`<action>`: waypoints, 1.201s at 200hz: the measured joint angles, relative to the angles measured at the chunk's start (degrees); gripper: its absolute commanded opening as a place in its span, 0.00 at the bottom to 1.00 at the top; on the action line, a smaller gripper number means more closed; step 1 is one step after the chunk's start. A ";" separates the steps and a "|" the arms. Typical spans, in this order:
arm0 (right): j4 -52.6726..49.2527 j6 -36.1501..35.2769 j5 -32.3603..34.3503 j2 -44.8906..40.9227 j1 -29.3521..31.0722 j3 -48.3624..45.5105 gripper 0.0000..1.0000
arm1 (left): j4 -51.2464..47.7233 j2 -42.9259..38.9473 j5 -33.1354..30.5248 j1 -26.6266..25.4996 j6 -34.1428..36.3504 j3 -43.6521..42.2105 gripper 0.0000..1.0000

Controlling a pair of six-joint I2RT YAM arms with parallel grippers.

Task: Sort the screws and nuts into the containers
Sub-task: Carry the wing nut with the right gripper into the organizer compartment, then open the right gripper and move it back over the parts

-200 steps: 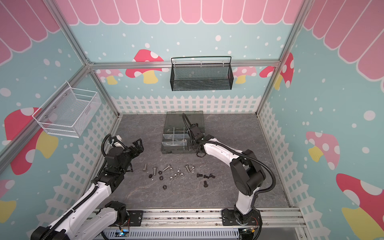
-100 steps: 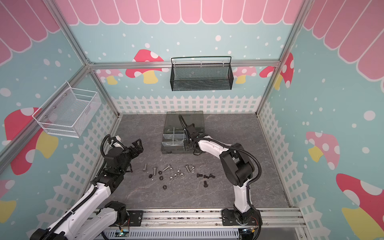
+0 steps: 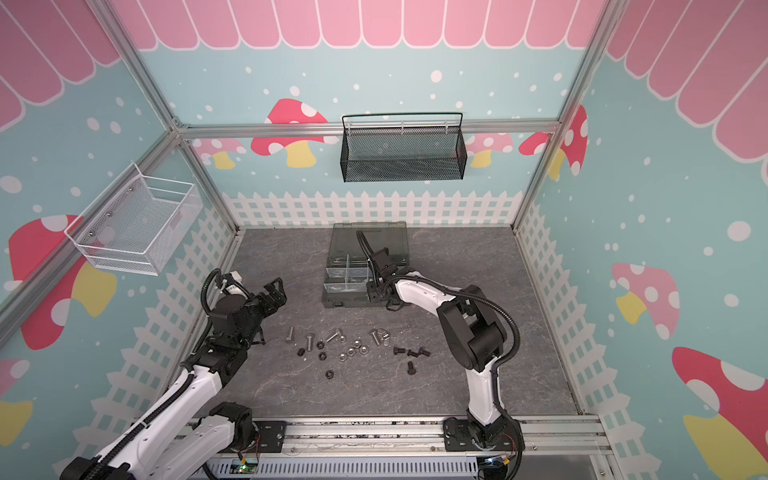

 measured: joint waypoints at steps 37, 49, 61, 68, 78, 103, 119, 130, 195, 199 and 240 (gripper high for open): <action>-0.11 0.02 0.00 0.00 -0.02 0.00 0.40 | 0.02 0.00 0.00 0.00 0.00 0.00 1.00; -0.15 0.04 0.00 0.00 -0.04 0.00 0.41 | 0.02 0.00 0.00 0.00 0.00 0.00 1.00; -0.17 0.04 0.02 -0.07 -0.04 -0.02 0.41 | 0.02 0.00 0.00 0.00 0.00 0.00 1.00; -0.17 0.04 0.07 -0.15 -0.04 -0.04 0.42 | 0.00 0.00 -0.02 0.00 0.00 0.00 1.00; -0.13 0.07 0.26 -0.37 -0.04 -0.26 0.43 | 0.02 0.00 0.00 0.00 0.00 0.00 1.00; -0.24 0.24 0.92 -2.23 -0.04 -2.16 0.43 | 0.02 0.00 -0.02 0.00 0.00 0.00 1.00; -0.37 0.46 1.25 -4.50 -0.04 -3.93 0.44 | 0.02 0.00 -0.02 0.00 0.00 0.00 1.00; -0.50 0.63 1.60 -6.49 -0.04 -5.20 0.43 | 0.02 0.02 -0.02 0.00 0.00 0.00 1.00; -0.57 1.95 2.99 -18.18 0.17 -14.10 0.44 | 0.02 0.48 0.00 0.00 -0.04 0.00 1.00; -0.59 2.14 3.04 -18.75 0.20 -14.69 0.44 | 0.02 0.55 0.00 0.00 -0.07 0.00 1.00; -0.66 3.48 2.82 -22.12 1.36 -20.31 0.44 | 0.02 1.27 0.02 0.00 -0.48 0.00 1.00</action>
